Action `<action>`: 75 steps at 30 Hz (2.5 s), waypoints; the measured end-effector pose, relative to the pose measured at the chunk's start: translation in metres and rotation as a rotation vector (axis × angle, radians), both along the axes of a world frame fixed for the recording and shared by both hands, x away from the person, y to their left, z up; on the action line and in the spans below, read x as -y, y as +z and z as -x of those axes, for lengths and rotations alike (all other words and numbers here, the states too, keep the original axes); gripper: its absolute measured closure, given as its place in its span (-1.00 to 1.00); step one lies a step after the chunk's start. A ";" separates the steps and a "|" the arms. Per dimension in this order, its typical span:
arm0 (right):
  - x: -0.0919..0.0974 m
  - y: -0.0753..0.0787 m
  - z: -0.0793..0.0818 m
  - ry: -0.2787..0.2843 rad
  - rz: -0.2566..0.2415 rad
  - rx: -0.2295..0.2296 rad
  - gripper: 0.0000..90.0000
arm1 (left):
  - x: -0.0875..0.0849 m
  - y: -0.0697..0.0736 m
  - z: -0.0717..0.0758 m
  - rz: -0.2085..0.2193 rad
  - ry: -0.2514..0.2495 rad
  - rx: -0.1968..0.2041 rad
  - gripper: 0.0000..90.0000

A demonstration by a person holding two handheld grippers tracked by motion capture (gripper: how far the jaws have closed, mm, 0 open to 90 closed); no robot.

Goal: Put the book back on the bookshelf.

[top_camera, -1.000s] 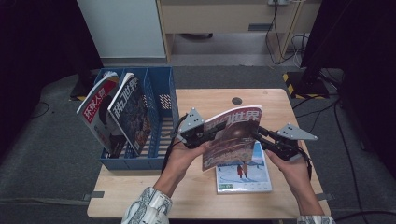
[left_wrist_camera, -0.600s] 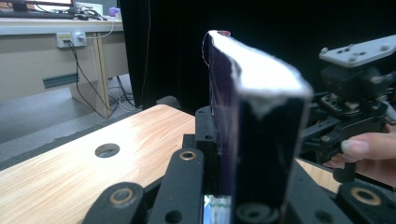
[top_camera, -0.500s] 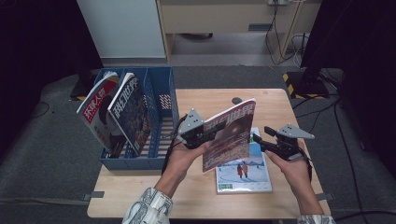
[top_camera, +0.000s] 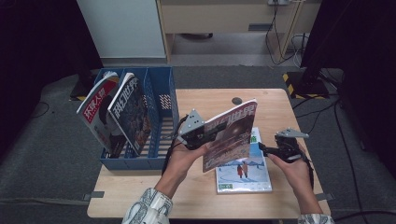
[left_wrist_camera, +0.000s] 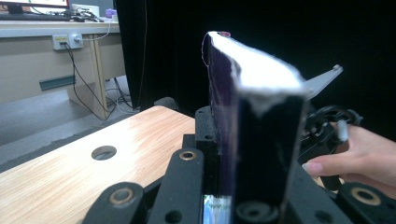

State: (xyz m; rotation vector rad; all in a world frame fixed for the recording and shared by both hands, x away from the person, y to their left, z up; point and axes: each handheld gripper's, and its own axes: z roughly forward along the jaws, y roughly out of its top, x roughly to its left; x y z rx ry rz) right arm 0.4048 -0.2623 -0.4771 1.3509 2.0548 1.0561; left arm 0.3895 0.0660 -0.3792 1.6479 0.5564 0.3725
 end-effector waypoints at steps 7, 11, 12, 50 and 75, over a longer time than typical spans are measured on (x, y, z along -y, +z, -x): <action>0.013 -0.018 -0.002 -0.057 -0.005 -0.064 -0.52 | 0.000 0.008 0.003 0.019 -0.015 0.013 0.87; 0.019 -0.024 -0.001 -0.088 -0.006 -0.085 -0.52 | -0.002 0.014 0.005 0.019 -0.014 0.028 0.87; 0.020 -0.025 -0.001 -0.090 -0.007 -0.088 -0.51 | -0.004 0.016 0.006 0.023 -0.010 0.028 0.87; 0.028 -0.057 -0.001 -0.135 0.076 -0.126 -0.60 | -0.057 0.070 0.018 0.104 0.134 0.096 0.87; 0.028 -0.061 0.001 -0.127 0.063 -0.095 -0.65 | -0.090 0.100 0.032 0.124 0.216 0.130 0.87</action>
